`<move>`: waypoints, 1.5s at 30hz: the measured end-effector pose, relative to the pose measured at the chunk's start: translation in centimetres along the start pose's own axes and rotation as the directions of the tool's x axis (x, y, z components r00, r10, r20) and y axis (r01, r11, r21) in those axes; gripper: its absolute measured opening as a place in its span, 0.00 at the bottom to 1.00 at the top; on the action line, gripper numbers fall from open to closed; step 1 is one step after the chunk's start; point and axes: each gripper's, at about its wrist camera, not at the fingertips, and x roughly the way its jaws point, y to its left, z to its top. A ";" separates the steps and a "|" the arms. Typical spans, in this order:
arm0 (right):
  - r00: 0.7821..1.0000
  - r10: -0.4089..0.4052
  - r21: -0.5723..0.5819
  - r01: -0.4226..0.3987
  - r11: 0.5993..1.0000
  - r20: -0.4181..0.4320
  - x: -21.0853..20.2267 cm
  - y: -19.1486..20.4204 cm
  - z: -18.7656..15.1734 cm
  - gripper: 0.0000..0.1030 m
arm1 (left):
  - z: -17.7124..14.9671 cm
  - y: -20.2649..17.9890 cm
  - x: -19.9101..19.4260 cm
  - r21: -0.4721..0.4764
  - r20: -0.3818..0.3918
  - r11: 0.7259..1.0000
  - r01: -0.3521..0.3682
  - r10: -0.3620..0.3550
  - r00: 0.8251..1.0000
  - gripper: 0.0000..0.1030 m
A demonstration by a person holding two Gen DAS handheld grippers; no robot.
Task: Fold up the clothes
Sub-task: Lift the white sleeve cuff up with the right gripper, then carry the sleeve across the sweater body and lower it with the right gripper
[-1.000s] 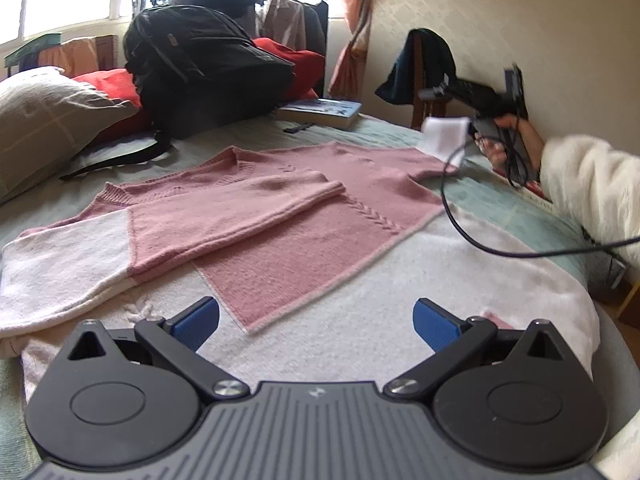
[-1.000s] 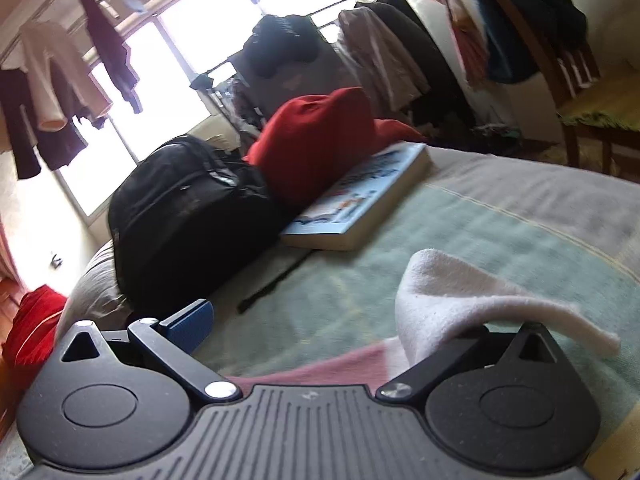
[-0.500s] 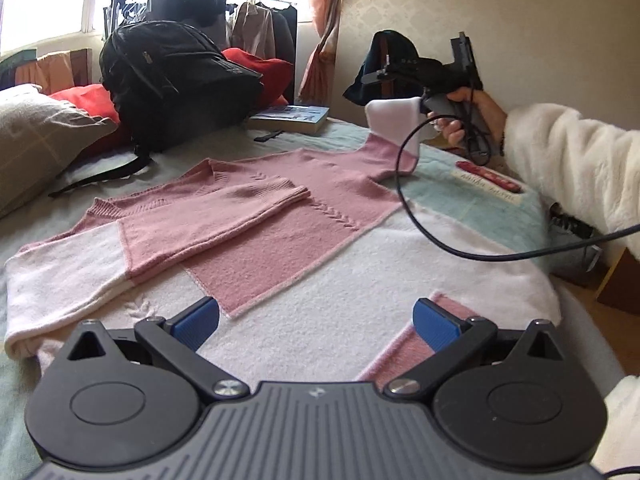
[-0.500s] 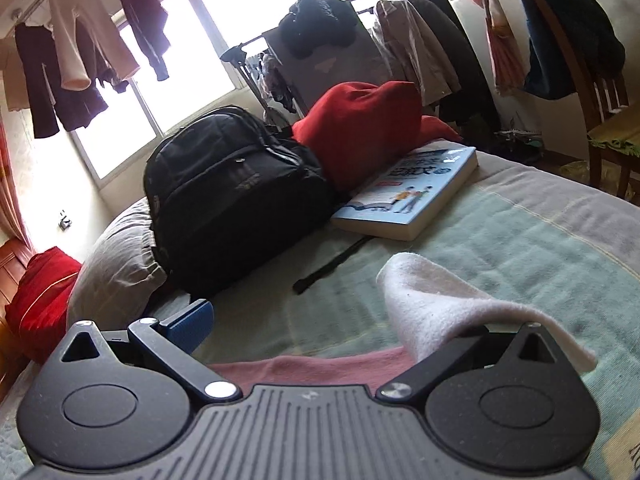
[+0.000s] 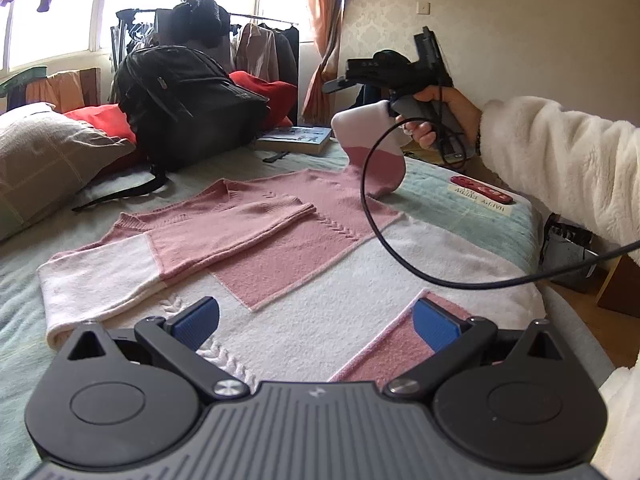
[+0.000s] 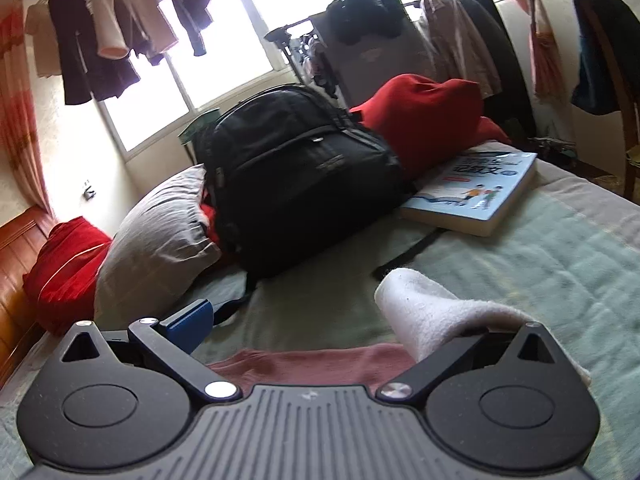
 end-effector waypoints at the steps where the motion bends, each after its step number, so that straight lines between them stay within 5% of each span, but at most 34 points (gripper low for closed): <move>1: 1.000 0.002 -0.004 -0.002 1.000 -0.004 0.2 0.5 -0.1 1.00 | 0.0 0.0 -0.2 0.001 0.003 1.000 -0.003 0.003 1.000 0.99; 14: 0.997 0.043 -0.092 -0.049 0.995 -0.062 2.5 6.6 -0.3 1.00 | -0.5 1.2 -2.1 -0.025 0.040 0.999 -0.046 0.047 0.998 0.99; 31: 0.977 0.172 -0.116 -0.186 0.976 -0.122 5.9 13.2 -2.3 1.00 | -0.6 1.3 -2.9 -0.021 0.072 1.000 -0.010 0.011 0.997 0.99; 45: 0.966 0.163 -0.210 -0.205 0.956 -0.201 9.5 17.1 -6.5 1.00 | -0.6 1.3 -2.9 -0.021 0.077 1.000 0.007 -0.006 0.997 0.99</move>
